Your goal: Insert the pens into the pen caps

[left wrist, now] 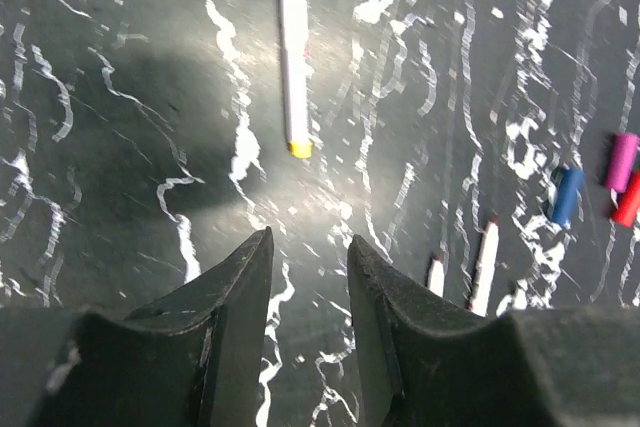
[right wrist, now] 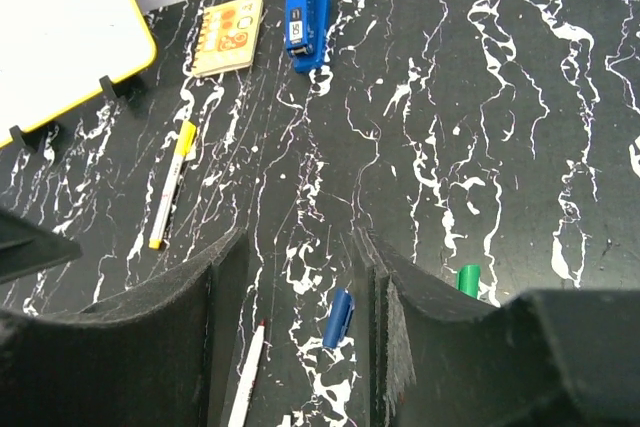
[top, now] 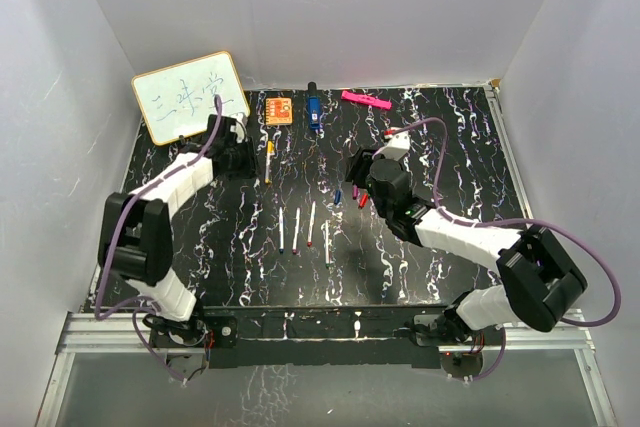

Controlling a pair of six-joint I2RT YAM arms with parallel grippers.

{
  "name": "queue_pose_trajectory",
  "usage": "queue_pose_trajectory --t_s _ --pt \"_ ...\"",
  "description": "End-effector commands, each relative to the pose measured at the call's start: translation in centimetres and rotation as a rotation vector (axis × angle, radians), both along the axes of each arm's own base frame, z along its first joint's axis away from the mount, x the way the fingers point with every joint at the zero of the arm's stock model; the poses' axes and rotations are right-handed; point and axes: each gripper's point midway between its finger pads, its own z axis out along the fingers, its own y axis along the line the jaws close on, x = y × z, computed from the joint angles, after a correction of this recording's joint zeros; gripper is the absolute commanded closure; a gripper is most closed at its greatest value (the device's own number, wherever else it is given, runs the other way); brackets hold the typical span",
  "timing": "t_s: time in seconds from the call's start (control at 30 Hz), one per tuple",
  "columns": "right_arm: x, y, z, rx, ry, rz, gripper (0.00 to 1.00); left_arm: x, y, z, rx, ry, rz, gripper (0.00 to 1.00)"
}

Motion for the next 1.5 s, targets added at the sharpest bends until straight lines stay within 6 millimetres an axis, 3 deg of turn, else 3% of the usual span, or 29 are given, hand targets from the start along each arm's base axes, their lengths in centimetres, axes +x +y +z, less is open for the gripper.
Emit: queue_pose_trajectory --t_s 0.0,0.17,0.7,1.13,1.47 --pt "0.8 0.5 1.1 0.044 -0.013 -0.008 0.57 -3.3 -3.1 2.1 -0.004 -0.041 -0.075 0.65" --pt "0.5 0.3 0.4 0.044 0.005 -0.01 0.57 -7.1 -5.2 0.6 0.064 0.034 -0.112 0.64" --pt "-0.4 0.2 -2.2 0.048 0.072 -0.001 0.56 -12.6 -5.8 -1.8 0.18 0.136 -0.079 0.65" --pt "-0.4 0.3 -2.5 0.043 0.079 0.002 0.56 -14.6 -6.0 -3.8 0.234 0.23 -0.098 0.65" --pt "-0.4 0.1 -2.7 0.044 0.083 -0.002 0.56 -14.6 -5.0 -4.8 0.328 0.259 -0.096 0.66"
